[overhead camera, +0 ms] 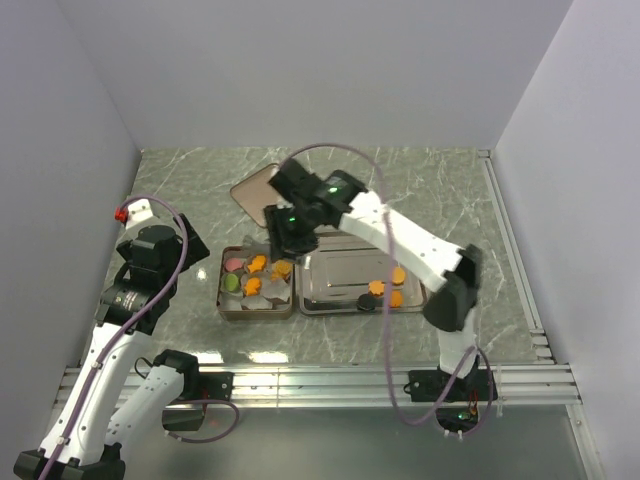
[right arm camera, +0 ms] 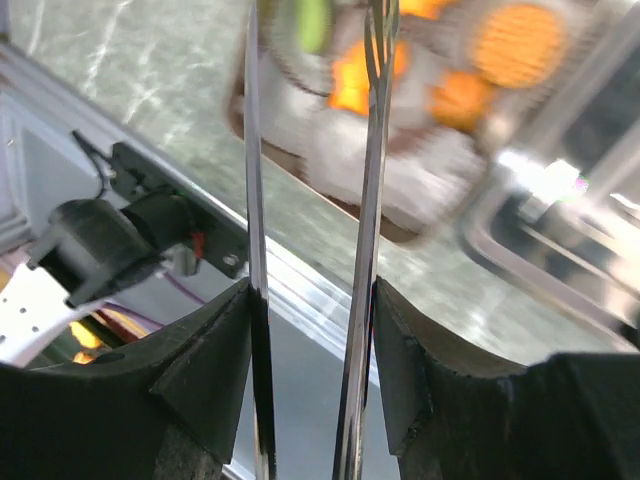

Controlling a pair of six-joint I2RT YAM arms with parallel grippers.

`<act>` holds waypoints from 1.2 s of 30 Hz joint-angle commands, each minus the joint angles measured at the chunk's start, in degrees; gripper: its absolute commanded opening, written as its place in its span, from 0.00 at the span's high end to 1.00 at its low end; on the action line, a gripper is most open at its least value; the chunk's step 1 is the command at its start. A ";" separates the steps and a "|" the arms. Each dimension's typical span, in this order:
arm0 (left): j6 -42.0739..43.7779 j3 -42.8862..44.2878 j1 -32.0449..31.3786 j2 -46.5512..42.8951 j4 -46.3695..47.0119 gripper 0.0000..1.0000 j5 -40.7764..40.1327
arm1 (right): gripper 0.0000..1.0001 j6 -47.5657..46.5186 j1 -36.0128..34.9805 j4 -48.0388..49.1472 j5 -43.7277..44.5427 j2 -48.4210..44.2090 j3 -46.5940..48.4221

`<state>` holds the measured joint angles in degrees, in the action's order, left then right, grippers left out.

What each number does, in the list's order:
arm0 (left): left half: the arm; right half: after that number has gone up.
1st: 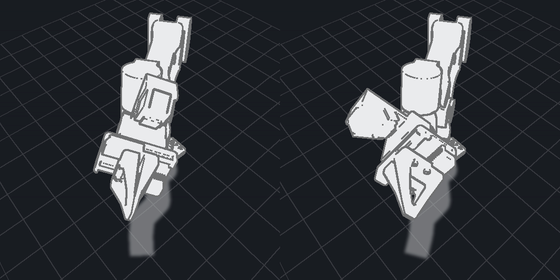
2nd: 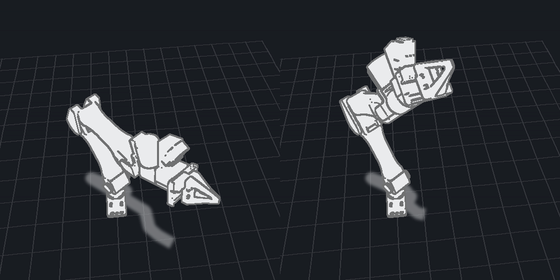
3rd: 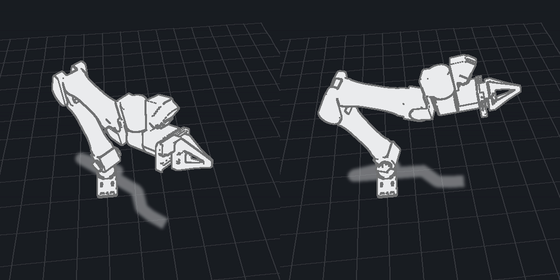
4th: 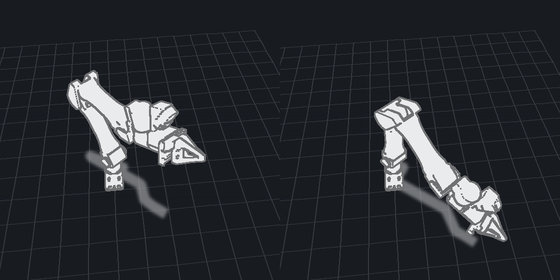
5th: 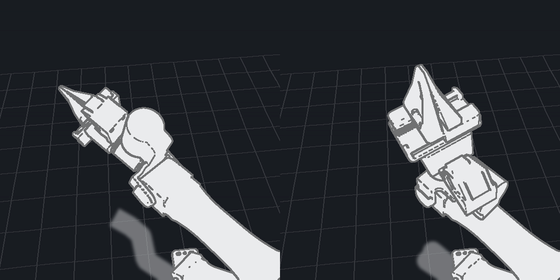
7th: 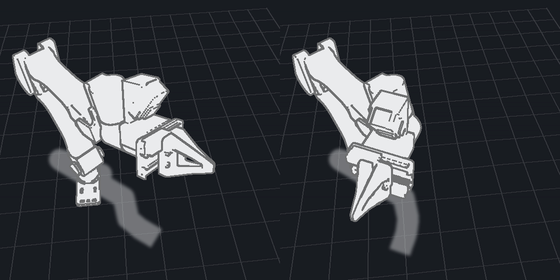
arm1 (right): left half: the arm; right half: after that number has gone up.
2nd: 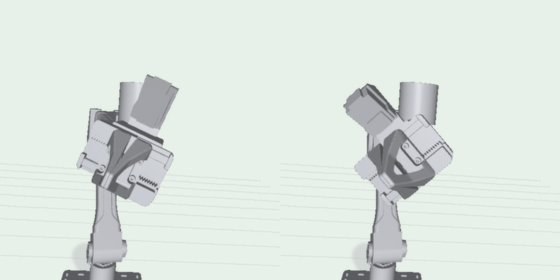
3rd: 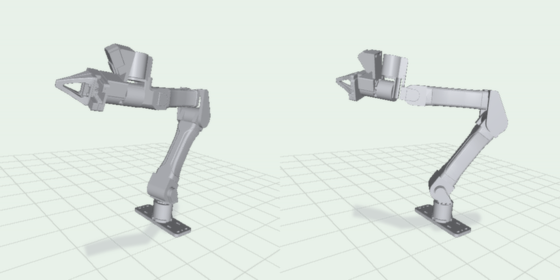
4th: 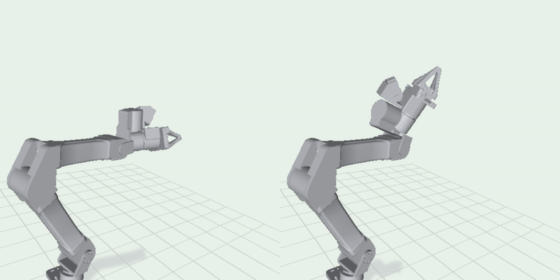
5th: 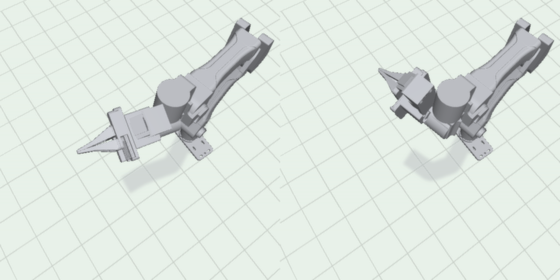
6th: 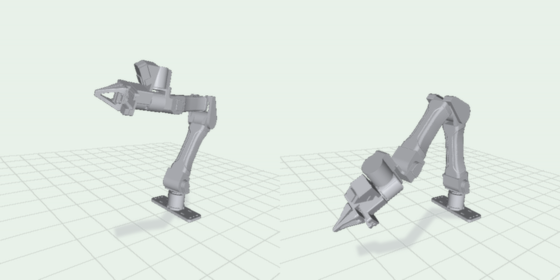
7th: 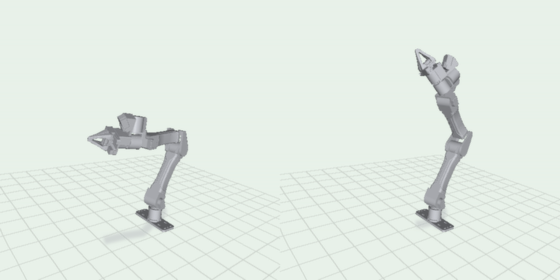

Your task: Pack the cookies

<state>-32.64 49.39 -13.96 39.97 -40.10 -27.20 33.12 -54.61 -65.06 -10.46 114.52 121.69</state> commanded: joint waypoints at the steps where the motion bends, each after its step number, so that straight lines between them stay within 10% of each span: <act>1: 0.30 -0.08 -0.19 -0.15 2.30 0.01 0.83 | 0.44 -1.48 3.36 -3.49 6.14 -12.55 -6.09; 14: 0.74 -0.08 -0.11 -0.33 2.66 0.01 1.27 | 0.44 1.33 6.89 -10.35 16.79 -33.65 -42.22; 36: 0.48 -0.17 -0.19 -1.56 2.48 0.00 0.48 | 0.43 1.24 6.80 -13.52 14.33 -34.01 -46.80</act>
<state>-32.40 49.08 -13.96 39.09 -39.70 -26.81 34.26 -47.97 -76.07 4.80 82.83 75.57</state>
